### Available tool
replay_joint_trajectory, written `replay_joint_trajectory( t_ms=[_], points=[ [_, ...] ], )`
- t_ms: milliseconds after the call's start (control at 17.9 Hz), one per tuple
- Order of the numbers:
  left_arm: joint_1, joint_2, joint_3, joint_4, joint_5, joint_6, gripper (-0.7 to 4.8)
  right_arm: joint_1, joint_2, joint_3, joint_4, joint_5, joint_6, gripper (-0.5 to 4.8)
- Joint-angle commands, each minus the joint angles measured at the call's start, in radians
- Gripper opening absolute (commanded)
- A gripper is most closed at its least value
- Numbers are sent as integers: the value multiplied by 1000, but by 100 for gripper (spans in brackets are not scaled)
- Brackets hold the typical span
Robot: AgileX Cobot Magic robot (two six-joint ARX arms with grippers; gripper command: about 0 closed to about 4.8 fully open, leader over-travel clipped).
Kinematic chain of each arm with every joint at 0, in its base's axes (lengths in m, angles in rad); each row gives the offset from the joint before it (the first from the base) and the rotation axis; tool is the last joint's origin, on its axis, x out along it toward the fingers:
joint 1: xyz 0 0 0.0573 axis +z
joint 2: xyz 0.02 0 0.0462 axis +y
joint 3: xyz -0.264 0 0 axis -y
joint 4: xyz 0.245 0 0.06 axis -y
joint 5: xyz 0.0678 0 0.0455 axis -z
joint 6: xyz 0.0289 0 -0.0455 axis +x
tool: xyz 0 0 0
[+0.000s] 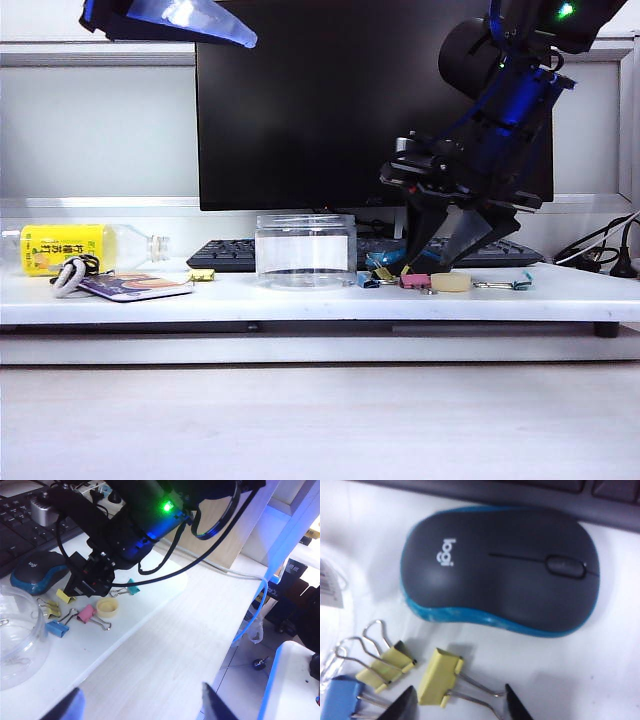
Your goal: Pick up the clips with the largest number of clips of the same color on the table and place them in a round transparent plastic box.
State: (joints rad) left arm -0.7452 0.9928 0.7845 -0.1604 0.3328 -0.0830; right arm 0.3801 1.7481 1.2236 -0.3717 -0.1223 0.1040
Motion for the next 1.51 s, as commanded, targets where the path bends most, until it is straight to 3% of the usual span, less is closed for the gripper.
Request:
replay_joint_trajectory(
  t_ms=[56, 336, 392, 952, 1008, 1232, 1400, 1512],
  points=[
    [-1, -2, 6, 10, 3, 0, 313, 27, -1, 5, 32, 25, 2, 225],
    [-1, -2, 6, 1, 4, -2, 313, 64, -1, 5, 64, 118, 13, 226],
    [-1, -2, 6, -3, 4, -3, 313, 64, -1, 5, 65, 128, 13, 252],
    [-1, -2, 6, -10, 4, -3, 313, 64, 71, 5, 79, 131, 23, 247],
    [-1, -2, 6, -10, 4, -3, 313, 64, 71, 5, 71, 131, 23, 198],
    [-1, -2, 6, -10, 1, -3, 313, 64, 71, 5, 39, 124, 23, 196],
    [-1, -2, 6, -10, 1, -3, 313, 64, 71, 5, 9, 120, 23, 123],
    [-1, -2, 6, -10, 1, -3, 313, 64, 69, 5, 3, 108, 23, 115]
  ],
)
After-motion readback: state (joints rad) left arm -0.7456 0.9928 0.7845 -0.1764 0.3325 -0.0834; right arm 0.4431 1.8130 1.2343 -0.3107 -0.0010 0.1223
